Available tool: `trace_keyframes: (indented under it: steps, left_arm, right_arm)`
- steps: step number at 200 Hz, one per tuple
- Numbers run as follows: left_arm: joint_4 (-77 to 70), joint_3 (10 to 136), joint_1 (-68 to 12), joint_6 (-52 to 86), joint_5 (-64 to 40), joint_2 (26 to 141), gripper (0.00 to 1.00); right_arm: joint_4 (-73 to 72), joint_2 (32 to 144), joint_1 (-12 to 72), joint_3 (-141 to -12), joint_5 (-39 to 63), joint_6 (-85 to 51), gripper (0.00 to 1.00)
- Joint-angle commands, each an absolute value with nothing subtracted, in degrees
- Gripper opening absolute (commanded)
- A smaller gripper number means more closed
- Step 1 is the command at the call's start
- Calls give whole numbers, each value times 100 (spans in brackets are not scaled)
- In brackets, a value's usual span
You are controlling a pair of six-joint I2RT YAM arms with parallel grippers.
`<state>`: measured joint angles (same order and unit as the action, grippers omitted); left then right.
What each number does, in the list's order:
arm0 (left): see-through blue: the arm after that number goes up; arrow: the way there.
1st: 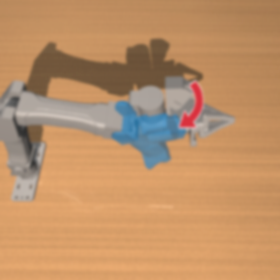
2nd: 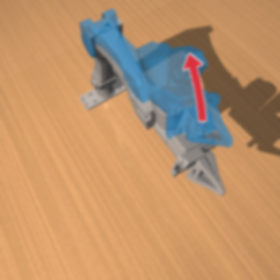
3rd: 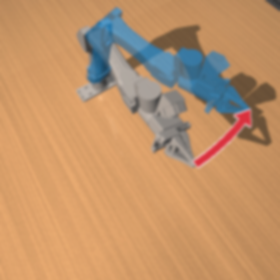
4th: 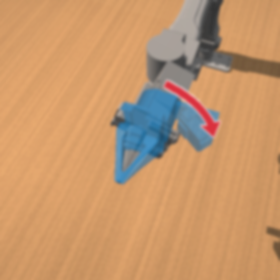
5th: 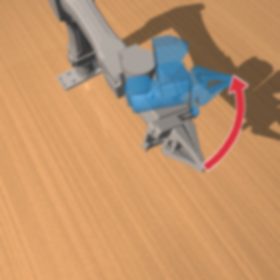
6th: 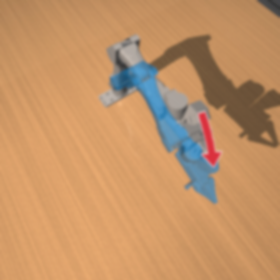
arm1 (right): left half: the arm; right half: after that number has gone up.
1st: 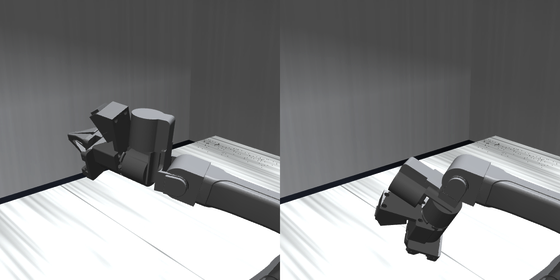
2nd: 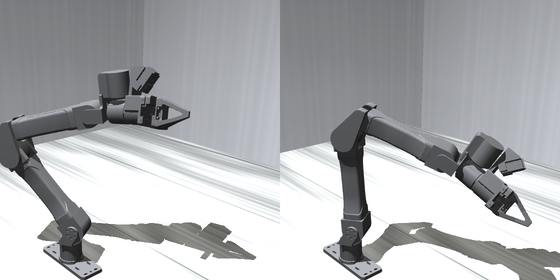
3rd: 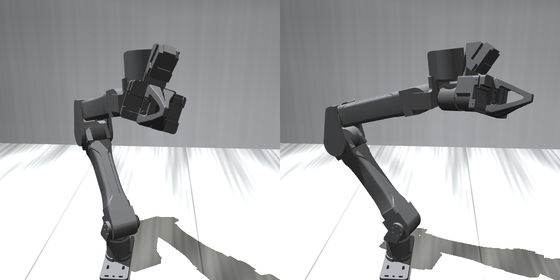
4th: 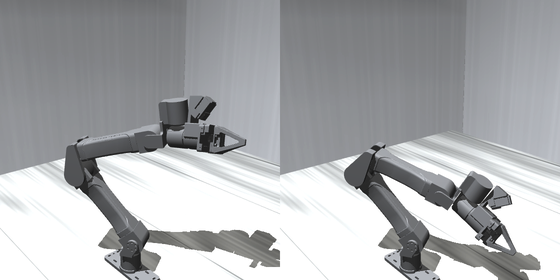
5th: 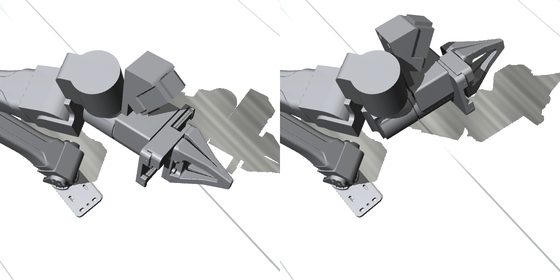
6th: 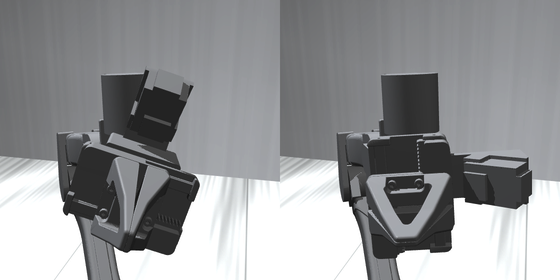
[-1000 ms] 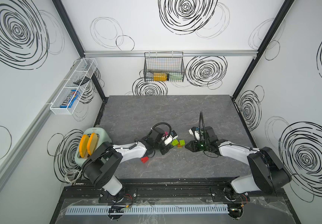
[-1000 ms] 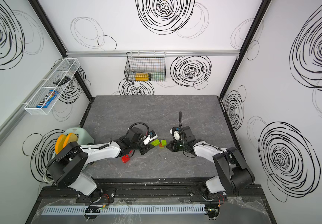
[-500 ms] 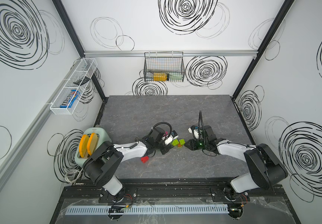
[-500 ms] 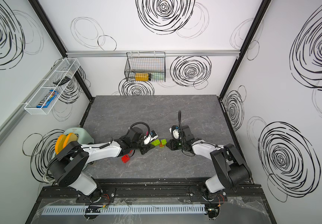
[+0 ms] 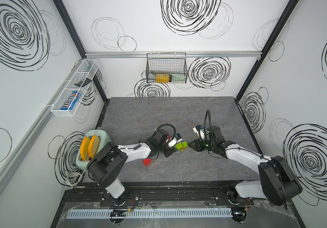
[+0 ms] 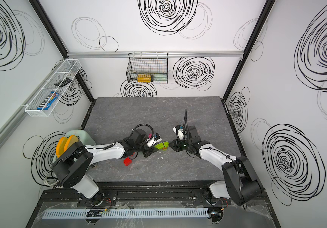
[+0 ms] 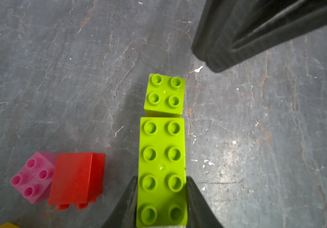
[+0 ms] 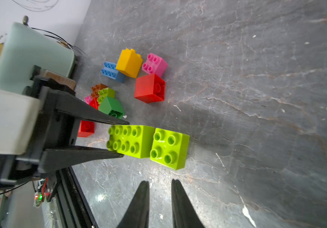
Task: Assemble the number 4 with lego
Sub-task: Assemble the lego brick with the lego brick.
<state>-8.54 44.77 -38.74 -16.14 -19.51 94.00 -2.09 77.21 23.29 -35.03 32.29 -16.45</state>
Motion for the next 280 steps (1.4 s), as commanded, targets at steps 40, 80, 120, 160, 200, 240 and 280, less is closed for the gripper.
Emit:
trace_keyframes:
  steps: [40, 80, 120, 160, 200, 240, 280]
  left_arm:
    - [-759, 4754, -3841, -1838, -2170, 9605, 0]
    - [-686, 4779, -3807, -1823, -2197, 9633, 0]
    - [-661, 4816, -3776, -1769, -2188, 9657, 0]
    - [-624, 4839, -3779, -1782, -2136, 9703, 0]
    - [-557, 4878, -3779, -1801, -2186, 9746, 0]
    - [-491, 4912, -3786, -1783, -2215, 9773, 0]
    - [-364, 4981, -3788, -1705, -2215, 9816, 0]
  right_arm:
    - [-620, 7955, 2284, -3838, 3951, -2128, 16]
    - [-891, 8295, 2292, -3984, 4422, -2323, 0]
    - [-972, 8779, 2353, -4193, 4854, -2366, 0]
    - [-726, 9261, 2447, -4430, 5013, -2237, 0]
    - [-502, 9433, 2505, -4598, 4928, -2156, 0]
    - [-33, 9596, 2505, -4699, 4448, -2110, 0]
    - [414, 9780, 2504, -4456, 3758, -2025, 0]
